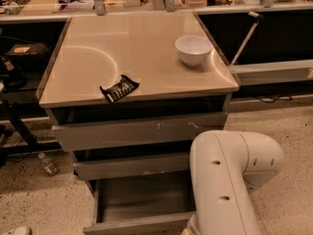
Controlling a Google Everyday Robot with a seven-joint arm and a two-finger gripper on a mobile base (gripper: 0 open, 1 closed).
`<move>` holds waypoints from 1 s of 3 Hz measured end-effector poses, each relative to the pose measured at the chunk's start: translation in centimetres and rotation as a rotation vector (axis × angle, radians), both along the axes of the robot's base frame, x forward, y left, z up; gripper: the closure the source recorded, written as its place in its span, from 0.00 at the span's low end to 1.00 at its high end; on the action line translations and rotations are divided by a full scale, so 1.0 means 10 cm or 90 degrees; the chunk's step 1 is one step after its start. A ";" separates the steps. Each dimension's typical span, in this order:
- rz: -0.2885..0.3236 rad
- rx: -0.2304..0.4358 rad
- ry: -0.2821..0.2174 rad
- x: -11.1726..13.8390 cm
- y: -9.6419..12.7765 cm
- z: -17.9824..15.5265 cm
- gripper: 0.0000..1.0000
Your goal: Close bottom drawer
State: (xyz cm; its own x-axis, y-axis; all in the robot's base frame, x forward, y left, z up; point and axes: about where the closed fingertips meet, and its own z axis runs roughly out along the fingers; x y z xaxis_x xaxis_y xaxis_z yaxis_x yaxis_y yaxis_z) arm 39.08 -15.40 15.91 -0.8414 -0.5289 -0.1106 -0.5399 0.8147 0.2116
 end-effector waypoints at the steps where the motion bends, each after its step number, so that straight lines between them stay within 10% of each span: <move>1: 0.000 0.000 0.000 0.00 0.00 0.00 0.00; 3: 0.000 0.000 0.000 0.00 0.00 0.00 0.19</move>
Offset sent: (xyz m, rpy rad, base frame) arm 0.0000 0.0000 0.0000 0.0000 0.0000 0.0000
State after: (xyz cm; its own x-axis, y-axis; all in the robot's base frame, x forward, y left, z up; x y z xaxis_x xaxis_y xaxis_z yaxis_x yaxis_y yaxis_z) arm 39.07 -15.40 15.90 -0.8414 -0.5289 -0.1105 -0.5399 0.8147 0.2117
